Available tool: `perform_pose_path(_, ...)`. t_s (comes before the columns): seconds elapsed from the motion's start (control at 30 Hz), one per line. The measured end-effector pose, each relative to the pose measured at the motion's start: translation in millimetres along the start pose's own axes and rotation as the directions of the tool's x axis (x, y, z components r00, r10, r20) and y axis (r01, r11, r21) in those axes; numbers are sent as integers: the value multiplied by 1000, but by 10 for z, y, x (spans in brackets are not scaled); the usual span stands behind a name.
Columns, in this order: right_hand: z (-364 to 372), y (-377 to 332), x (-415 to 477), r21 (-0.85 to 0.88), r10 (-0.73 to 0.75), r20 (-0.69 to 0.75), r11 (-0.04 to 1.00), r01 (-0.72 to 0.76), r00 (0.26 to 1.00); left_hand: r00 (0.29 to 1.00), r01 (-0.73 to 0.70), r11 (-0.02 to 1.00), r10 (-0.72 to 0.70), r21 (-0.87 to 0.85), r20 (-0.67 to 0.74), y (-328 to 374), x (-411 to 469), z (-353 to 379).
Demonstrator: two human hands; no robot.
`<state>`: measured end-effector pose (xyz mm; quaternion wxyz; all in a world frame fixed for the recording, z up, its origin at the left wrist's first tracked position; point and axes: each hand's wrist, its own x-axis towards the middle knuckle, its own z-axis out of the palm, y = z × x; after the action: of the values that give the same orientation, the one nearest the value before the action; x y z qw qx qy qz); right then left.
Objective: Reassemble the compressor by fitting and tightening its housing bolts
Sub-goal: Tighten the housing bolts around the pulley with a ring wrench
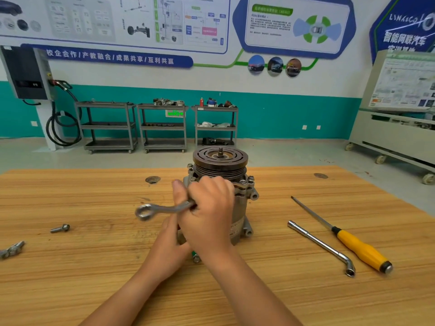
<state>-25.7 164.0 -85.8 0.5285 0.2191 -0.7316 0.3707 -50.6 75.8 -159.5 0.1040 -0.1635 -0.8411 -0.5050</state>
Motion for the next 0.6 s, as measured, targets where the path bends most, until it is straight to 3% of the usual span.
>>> perform_pose_path(0.1, -36, -1, 132, -116, -38, -27, 993, 35, 999, 1000, 1, 1000, -1, 16, -21, -43, 5, 4)
perform_pose_path(0.13, -113, -10, 156, -43, -31, -105, 999, 27, 994, 999, 17, 1000, -17, 8, -29, -46, 1, 9)
perform_pose_path(0.17, -227, -54, 203, 177, 80, -186, 983, -46, 979, 999, 39, 999, -39, 10, -34, -44, 2, 6)
perform_pose_path(0.2, -373, -81, 286, 453, 262, -221, 881, -139, 940, 998, 59, 998, -58, 22, -35, -47, 2, 7)
perform_pose_path(0.23, -544, -72, 396, 706, 421, -222, 691, -153, 880, 997, 76, 996, -74, 40, -36, -52, 1, 12)
perform_pose_path(0.27, -722, -24, 516, 842, 507, -226, 532, -95, 832, 996, 86, 995, -84, 56, -36, -60, 3, 16)
perform_pose_path(0.37, -1076, 228, 828, 946, 647, -197, 321, -29, 736, 994, 101, 992, -99, 75, -36, -71, 10, 19)
perform_pose_path(0.5, -1055, 672, 894, 963, 881, 76, 56, -262, 467, 995, 93, 992, -90, 81, -40, -55, 13, 19)
perform_pose_path(0.6, -954, 886, 794, 959, 930, 172, -83, -271, 323, 996, 86, 993, -84, 83, -34, -45, 11, 17)
